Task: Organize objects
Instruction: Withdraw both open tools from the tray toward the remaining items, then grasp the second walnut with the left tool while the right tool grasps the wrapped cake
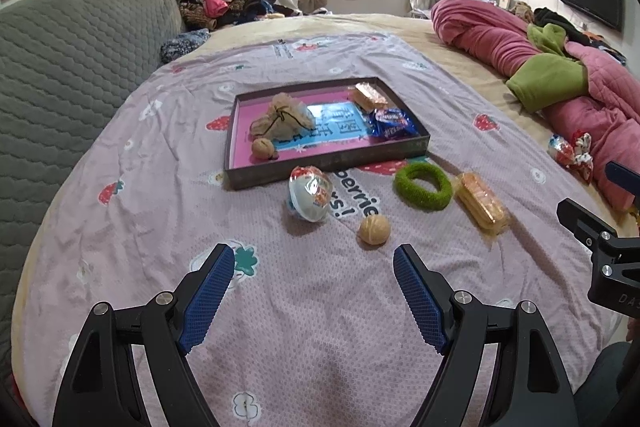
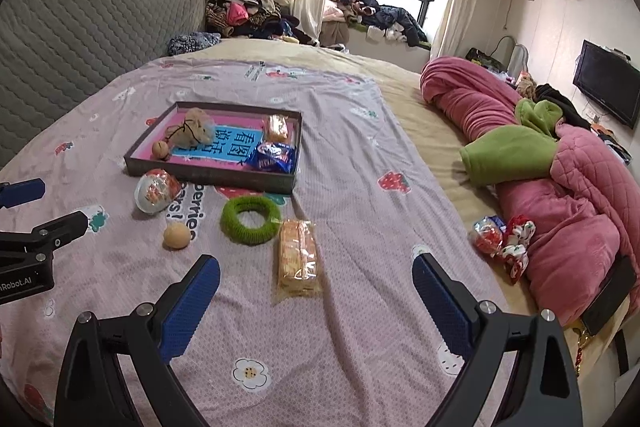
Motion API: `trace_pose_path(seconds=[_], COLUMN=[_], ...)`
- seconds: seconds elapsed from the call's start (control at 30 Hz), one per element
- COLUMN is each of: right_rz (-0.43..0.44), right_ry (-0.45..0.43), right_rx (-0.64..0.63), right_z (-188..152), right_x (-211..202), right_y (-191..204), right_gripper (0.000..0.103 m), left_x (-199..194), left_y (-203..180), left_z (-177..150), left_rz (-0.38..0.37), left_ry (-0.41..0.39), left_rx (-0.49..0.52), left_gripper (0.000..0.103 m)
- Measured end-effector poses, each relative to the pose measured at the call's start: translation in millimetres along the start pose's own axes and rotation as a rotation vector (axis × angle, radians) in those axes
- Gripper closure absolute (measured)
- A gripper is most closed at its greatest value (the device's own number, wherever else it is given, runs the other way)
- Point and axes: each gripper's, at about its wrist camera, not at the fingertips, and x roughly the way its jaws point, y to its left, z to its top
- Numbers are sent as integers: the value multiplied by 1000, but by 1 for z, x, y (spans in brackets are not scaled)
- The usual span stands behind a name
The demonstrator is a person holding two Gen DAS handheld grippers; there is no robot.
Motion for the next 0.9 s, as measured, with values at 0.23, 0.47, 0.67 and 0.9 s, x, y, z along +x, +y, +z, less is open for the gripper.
trace_pose_path(seconds=[0.23, 0.47, 0.67, 0.9], right_rz=[3, 6, 2, 4], right_ry=[34, 63, 88, 111], right_rx=[-7, -3, 10, 16], right_z=[-6, -11, -15, -20], right_x=[19, 40, 58, 78], right_y=[5, 7, 4, 1], right_gripper=[5, 5, 5, 5], left_x=[21, 40, 58, 79], left_y=[0, -2, -15, -29], left_z=[-6, -8, -7, -5], left_rz=[-2, -23, -51, -71], left_ry=[36, 56, 76, 98], left_rx=[2, -7, 3, 11], left_gripper=[20, 20, 20, 20])
